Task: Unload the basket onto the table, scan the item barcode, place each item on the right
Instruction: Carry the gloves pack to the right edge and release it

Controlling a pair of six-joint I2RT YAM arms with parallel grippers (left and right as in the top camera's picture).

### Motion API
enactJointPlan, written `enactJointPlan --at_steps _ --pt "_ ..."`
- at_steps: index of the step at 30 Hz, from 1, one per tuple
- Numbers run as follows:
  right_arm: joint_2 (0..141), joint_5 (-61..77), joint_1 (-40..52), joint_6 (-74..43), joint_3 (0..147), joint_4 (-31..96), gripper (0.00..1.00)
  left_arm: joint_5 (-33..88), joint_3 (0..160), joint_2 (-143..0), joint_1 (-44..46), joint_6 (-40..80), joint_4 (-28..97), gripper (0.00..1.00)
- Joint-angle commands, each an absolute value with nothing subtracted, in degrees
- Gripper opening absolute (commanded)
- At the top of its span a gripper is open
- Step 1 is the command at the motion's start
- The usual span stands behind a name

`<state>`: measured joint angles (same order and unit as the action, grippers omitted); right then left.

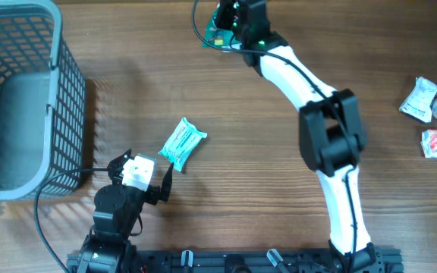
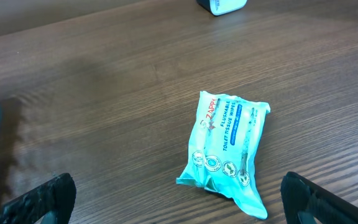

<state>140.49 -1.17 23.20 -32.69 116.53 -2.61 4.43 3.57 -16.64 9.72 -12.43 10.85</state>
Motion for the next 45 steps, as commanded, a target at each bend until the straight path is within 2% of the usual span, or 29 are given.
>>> enactJointPlan --at_steps 1,18,22,27,31,38,45 --pt "141.1 -2.9 22.6 -34.3 122.7 -4.4 0.05 5.1 3.3 -16.5 9.5 -13.1 10.9 1.00" --pt "145.1 2.0 21.4 -42.3 122.6 -6.1 0.05 5.1 3.3 -16.5 9.5 -13.1 10.9 1.00" --pt "145.9 2.2 21.0 -42.1 122.7 -3.1 0.05 5.1 3.3 -16.5 9.5 -13.1 10.8 1.00" --pt "143.0 9.0 19.8 -42.0 122.7 -0.5 0.05 5.1 3.3 -16.5 9.5 -13.1 10.8 1.00" --pt "133.3 7.8 16.8 -41.9 122.7 13.7 0.05 5.1 3.3 -16.5 9.5 -13.1 10.9 1.00" --pt "123.1 4.9 3.2 -41.5 122.7 45.6 0.05 5.1 3.3 -16.5 9.5 -13.1 10.8 1.00" --pt "127.5 5.0 -12.0 -31.8 118.7 51.1 0.05 5.1 3.3 -16.5 9.5 -13.1 10.8 1.00"
